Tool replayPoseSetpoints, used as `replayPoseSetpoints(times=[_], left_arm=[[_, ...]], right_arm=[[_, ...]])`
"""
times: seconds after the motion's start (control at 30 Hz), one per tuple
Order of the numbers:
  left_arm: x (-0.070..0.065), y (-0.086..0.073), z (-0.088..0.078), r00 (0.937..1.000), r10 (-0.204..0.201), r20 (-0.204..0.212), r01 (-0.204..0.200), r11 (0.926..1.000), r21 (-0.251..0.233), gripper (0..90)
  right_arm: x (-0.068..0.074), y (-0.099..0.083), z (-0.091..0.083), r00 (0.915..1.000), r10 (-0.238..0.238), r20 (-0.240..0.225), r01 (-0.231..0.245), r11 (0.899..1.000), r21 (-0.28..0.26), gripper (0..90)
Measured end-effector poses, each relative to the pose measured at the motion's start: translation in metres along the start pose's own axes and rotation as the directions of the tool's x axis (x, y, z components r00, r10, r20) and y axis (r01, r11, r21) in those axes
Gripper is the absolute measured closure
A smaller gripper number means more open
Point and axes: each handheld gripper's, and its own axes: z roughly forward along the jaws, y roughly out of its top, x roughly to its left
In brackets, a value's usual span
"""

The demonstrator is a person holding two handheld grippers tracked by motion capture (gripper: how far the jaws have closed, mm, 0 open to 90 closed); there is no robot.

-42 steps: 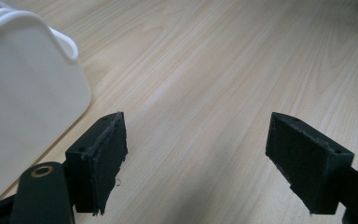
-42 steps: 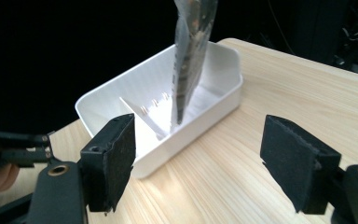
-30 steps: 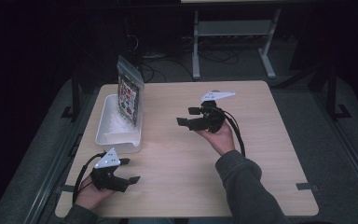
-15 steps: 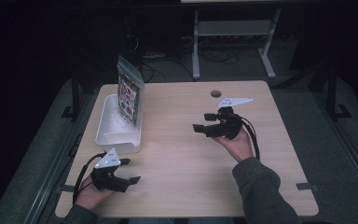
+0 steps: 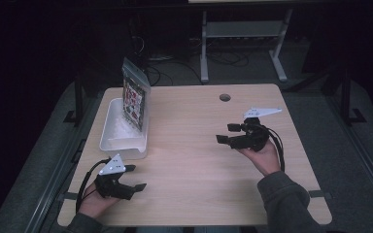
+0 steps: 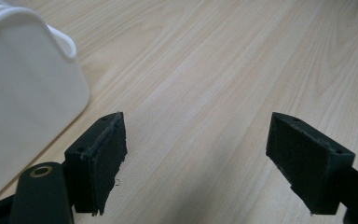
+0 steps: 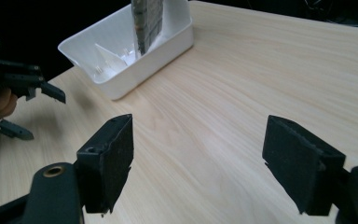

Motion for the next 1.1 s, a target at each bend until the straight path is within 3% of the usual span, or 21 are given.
replayPoseSetpoints(times=[0.53,0.87,0.93,1.03,1.1], left_arm=[[-0.002,0.001,0.001,1.0000,0.009,-0.004,-0.009,1.0000,0.002,19.5],[-0.003,0.001,0.002,0.9999,0.013,0.001,-0.013,0.9999,0.001,19.5],[-0.003,0.001,0.001,0.9999,0.016,0.000,-0.016,0.9999,0.000,19.5],[-0.004,0.001,0.001,0.9999,0.015,0.001,-0.015,0.9999,-0.006,19.4],[-0.004,0.002,0.001,0.9999,0.013,0.005,-0.013,0.9998,-0.012,18.7]], right_arm=[[-0.009,-0.037,-0.033,0.9988,0.043,0.023,-0.044,0.998,0.034,23.9],[0.002,-0.074,-0.040,0.9981,0.025,0.055,-0.030,0.996,0.084,24.0],[0.005,-0.084,-0.040,0.9969,0.027,0.074,-0.032,0.997,0.076,24.0],[0.011,-0.103,-0.045,0.9938,0.056,0.097,-0.057,0.998,0.013,26.4],[0.015,-0.106,-0.050,0.9926,0.042,0.114,-0.043,0.999,0.006,26.0]])
